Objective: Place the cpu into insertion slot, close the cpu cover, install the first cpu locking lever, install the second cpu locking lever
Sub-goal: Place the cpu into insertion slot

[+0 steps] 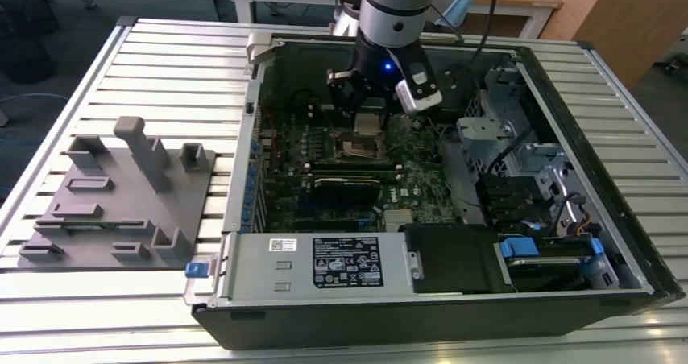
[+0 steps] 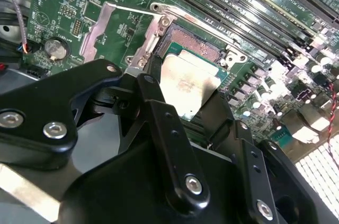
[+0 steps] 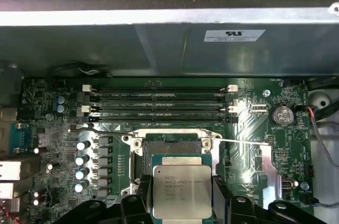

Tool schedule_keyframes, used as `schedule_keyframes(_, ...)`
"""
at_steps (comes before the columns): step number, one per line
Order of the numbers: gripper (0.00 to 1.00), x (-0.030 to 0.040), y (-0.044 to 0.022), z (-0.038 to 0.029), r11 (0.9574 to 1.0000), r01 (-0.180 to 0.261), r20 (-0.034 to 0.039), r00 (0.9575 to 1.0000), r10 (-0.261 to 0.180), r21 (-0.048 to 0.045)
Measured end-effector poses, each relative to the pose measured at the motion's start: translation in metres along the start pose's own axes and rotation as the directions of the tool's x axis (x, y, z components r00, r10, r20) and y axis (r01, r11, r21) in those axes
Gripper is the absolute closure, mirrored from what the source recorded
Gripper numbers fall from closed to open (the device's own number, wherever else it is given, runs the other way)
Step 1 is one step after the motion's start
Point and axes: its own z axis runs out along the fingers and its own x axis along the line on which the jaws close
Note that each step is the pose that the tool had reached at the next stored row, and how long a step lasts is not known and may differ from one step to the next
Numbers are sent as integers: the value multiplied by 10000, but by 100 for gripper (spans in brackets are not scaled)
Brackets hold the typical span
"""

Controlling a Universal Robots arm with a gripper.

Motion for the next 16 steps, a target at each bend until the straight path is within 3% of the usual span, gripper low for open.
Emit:
schedule_keyframes(9, 46, 10, -8, 82, 10000, 63, 15, 10000, -63, -8)
schedule_keyframes(16, 46, 10, -8, 90, 10000, 76, 17, 10000, -76, -10)
